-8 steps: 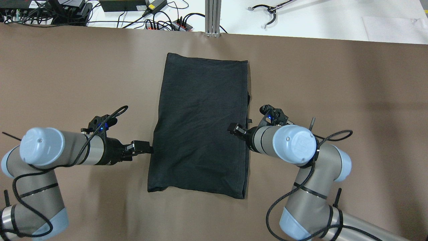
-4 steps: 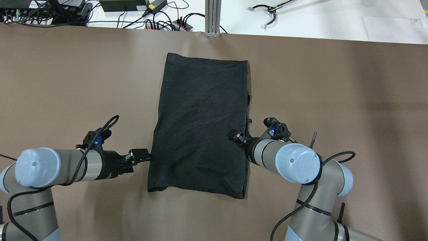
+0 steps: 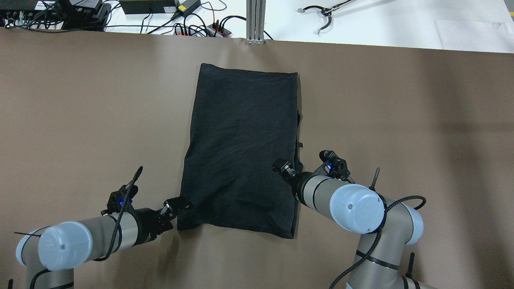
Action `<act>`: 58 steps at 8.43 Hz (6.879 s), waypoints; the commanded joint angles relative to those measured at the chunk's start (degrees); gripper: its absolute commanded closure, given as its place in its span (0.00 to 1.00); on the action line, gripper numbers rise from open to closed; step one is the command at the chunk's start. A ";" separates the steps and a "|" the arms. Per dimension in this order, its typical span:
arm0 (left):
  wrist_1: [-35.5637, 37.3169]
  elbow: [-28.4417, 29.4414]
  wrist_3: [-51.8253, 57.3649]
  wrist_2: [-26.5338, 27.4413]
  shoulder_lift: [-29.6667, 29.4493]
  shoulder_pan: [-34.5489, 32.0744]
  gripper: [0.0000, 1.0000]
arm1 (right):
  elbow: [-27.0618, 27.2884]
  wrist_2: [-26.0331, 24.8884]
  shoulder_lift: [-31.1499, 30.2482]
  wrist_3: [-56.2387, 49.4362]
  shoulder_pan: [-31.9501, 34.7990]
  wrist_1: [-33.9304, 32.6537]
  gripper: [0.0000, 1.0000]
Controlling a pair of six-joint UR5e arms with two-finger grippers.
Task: Fold clothes
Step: 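Move both grippers down to the shirt's corners nearest the robot, then grasp both near corners of the shirt with left and right grippers, then lift the near end with both grippers and fold it toward the far end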
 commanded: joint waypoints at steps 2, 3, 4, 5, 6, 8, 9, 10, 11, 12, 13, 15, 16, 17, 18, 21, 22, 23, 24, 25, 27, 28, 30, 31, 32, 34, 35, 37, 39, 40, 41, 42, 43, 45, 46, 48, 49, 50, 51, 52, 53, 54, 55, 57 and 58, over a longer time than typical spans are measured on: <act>-0.10 2.37 -0.50 1.10 -0.62 0.73 0.05 | 0.08 -0.11 -0.09 -0.09 -0.02 0.05 0.07; -0.10 2.29 -0.59 1.10 -0.89 0.73 0.05 | 0.08 -0.28 -0.17 -0.09 -0.02 0.05 0.07; -0.10 2.28 -0.59 1.10 -1.24 0.73 0.06 | 0.08 -0.28 -0.35 -0.09 -0.02 0.05 0.07; -0.02 2.37 -0.59 2.49 -1.59 0.82 0.11 | 0.08 -0.54 -0.44 -0.09 -0.02 0.05 0.07; 0.07 2.46 -0.59 5.03 -1.51 1.51 0.26 | 0.25 -0.55 -0.44 -0.09 -0.02 0.05 0.06; 0.07 2.55 -0.50 5.32 -1.50 1.52 0.39 | 0.43 -0.55 -0.44 -0.09 -0.02 0.05 0.06; 0.07 2.64 -0.50 5.32 -1.50 1.52 0.39 | 0.43 -0.63 -0.44 -0.09 -0.11 0.05 0.06; 0.16 2.72 -0.33 5.23 -1.50 1.52 0.49 | 0.43 -0.63 -0.44 -0.18 -0.11 0.05 0.06; 0.16 2.72 0.02 5.23 -1.59 1.69 0.84 | 0.43 -0.63 -0.35 -0.09 -0.11 0.05 0.07; 0.25 2.55 0.29 5.06 -1.59 1.61 1.00 | 0.34 -0.81 -0.44 -0.09 -0.29 0.05 0.07; 0.25 2.55 0.47 4.88 -1.68 1.61 1.00 | 0.34 -1.07 -0.53 -0.09 -0.55 -0.82 0.08; 0.42 2.72 0.47 4.88 -2.21 1.70 1.00 | -0.19 -1.25 -0.44 -0.09 -2.30 -3.97 0.09; 0.42 2.72 0.64 4.88 -2.21 1.70 1.00 | -0.19 -1.25 -0.79 -0.09 -2.66 -4.26 0.09; 0.42 2.72 0.73 4.96 -2.21 1.70 1.00 | -0.19 -1.34 -2.01 -0.09 -3.70 -4.26 0.09; 0.42 2.72 0.99 4.88 -2.29 1.70 1.00 | -0.45 -1.42 -3.06 -0.09 -5.02 -4.26 0.09; 0.42 2.90 1.00 4.88 -2.21 1.70 1.00 | -3.26 -4.85 -2.38 -0.27 -6.70 -3.73 0.09; 0.42 2.90 1.00 4.88 -2.21 1.70 1.00 | -3.35 -5.03 -2.02 0.00 -6.79 -3.82 0.10; 0.42 3.16 1.00 4.96 -2.21 1.70 1.00 | -4.31 -5.46 -0.54 0.17 -6.79 -3.91 0.12; 0.42 3.34 1.00 4.97 -2.29 1.70 1.00 | -6.23 -6.08 0.87 0.17 -6.79 -3.65 0.14; 0.42 3.34 1.00 4.97 -2.30 1.70 1.00 | -6.95 -6.78 0.88 0.17 -6.88 -3.47 0.16; 0.42 3.51 1.08 4.88 -2.30 1.70 1.00 | -6.96 -6.87 1.23 0.26 -6.88 -3.47 0.20; 0.34 3.51 1.08 4.88 -2.30 1.70 1.00 | -6.96 -6.96 1.93 0.44 -6.88 -3.47 0.32; 0.42 3.43 1.08 4.88 -2.30 1.70 1.00 | -6.70 -6.96 1.59 2.02 -6.88 -3.47 0.74; 0.42 3.43 1.17 4.79 -2.30 1.61 1.00 | -6.26 -7.22 0.63 1.93 -6.79 -3.47 0.96; 0.34 3.17 2.65 4.79 -2.30 1.43 1.00 | -5.21 -7.75 0.44 1.50 -6.70 -3.47 1.00; 0.34 2.90 3.02 4.70 -2.47 1.35 1.00 | -2.31 -7.58 -0.35 1.32 -6.62 -4.17 1.00; 0.34 2.81 3.02 4.70 -2.82 1.34 1.00 | -2.12 -7.58 -0.52 1.23 -6.53 -4.17 1.00; 0.34 2.72 3.02 4.27 -3.17 1.34 1.00 | -2.21 -7.49 -0.70 1.14 -6.61 -4.17 1.00; 0.34 0.20 3.02 4.26 -2.65 1.26 1.00 | 0.14 -7.31 -1.40 1.14 -6.96 -4.26 1.00; 0.42 -2.52 3.02 3.39 -2.04 1.17 1.00 | 3.82 -7.31 -3.58 1.14 -7.75 -4.52 1.00; 0.42 -4.64 3.02 3.04 -0.73 1.26 1.00 | 8.12 -7.40 -6.47 1.23 -9.85 -5.91 1.00; 0.42 -7.44 3.02 1.55 -0.02 1.17 1.00 | 12.42 -7.49 -8.42 1.23 -11.09 -7.58 1.00; 1.56 -12.08 3.02 -2.38 1.47 0.82 1.00 | 17.51 -7.49 -10.61 1.23 -12.23 -9.77 1.00; 14.33 -15.82 5.54 -11.94 -4.18 -8.26 1.00 | 21.60 -6.88 -9.76 0.01 -11.63 -14.34 1.00; 20.58 -14.34 9.65 -14.69 -9.01 -13.46 1.00 | 20.39 -6.87 -8.36 -2.26 -8.93 -14.63 1.00; 31.67 -7.25 16.08 -16.38 -19.81 -21.04 1.00 | 16.54 -5.48 -6.60 -7.98 -1.73 -14.72 1.00; 32.84 -2.07 17.59 -18.31 -23.79 -23.85 1.00 | 13.38 -3.47 -4.50 -8.52 1.70 -14.63 1.00; 32.77 2.33 19.69 -18.67 -26.09 -25.45 1.00 | 9.61 -2.23 -2.13 -8.70 4.34 -14.63 1.00; 32.77 6.90 22.15 -18.68 -28.99 -26.77 1.00 | 6.44 -1.95 -0.28 -10.44 5.68 -14.54 1.00; 32.68 11.55 23.39 -18.68 -32.15 -27.82 1.00 | 3.71 -1.87 1.13 -12.11 6.91 -14.45 1.00; 32.59 16.47 24.36 -18.68 -35.57 -28.44 1.00 | 0.55 -1.86 2.71 -13.00 7.79 -14.19 1.00; 32.07 20.87 25.16 -18.24 -38.22 -28.62 1.00 | -2.70 -1.78 4.90 -14.58 8.23 -14.02 1.00; 31.98 24.22 26.73 -18.06 -39.98 -28.71 1.00 | -5.87 -1.60 6.92 -15.37 9.02 -13.75 1.00; 31.89 29.15 30.51 -17.89 -41.66 -29.59 1.00 | -14.21 -1.60 10.36 -18.26 10.61 -8.95 1.00; 30.93 31.62 31.40 -17.36 -42.54 -29.59 0.87 | -18.51 -1.51 10.37 -20.81 11.48 -3.78 0.87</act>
